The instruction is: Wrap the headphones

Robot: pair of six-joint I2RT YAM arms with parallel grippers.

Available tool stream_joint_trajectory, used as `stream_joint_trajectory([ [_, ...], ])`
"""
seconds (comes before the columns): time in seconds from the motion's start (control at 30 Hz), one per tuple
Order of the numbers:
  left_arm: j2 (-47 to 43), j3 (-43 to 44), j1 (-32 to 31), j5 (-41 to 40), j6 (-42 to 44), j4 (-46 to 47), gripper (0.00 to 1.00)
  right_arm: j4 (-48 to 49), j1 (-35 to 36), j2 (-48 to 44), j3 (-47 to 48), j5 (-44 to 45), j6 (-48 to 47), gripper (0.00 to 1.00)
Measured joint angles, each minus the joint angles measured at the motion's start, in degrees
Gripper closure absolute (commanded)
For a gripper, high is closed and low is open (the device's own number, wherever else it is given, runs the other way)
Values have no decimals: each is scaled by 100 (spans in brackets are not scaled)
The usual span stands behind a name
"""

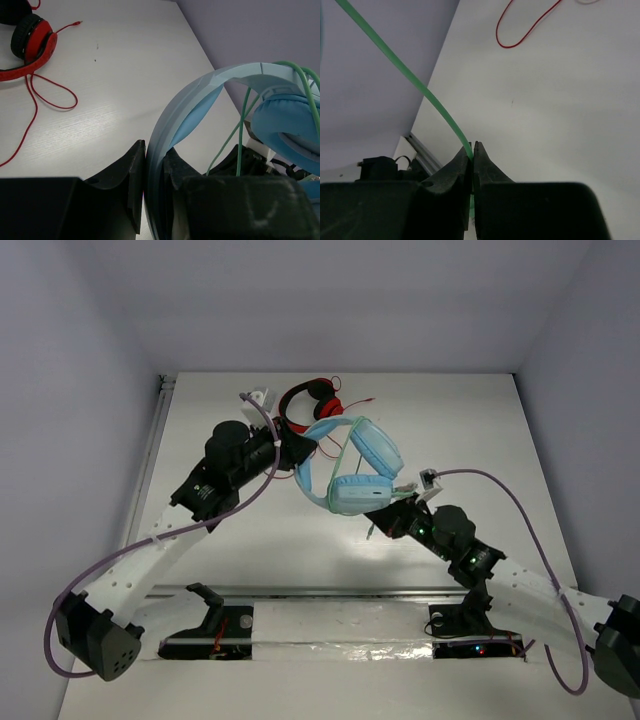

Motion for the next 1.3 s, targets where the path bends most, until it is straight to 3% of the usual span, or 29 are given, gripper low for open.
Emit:
stream_joint_trajectory([
  [0.47,470,-595,-13,-1084,-975,1268,100,2048,-9,629,-243,-835,1217,97],
  [0.83,756,-994,-131,-1770,-1268,2055,100,3571,549,1506,-234,-841,1862,96],
  [1.03,798,-1268,-544,-2430,-1200,2380,100,4181,688,2149,-68,-938,2227,95],
  [1.3,695,-1805,-1027,-3281,-1207,3040,100,4422,719,1937,-74,-723,2673,90],
])
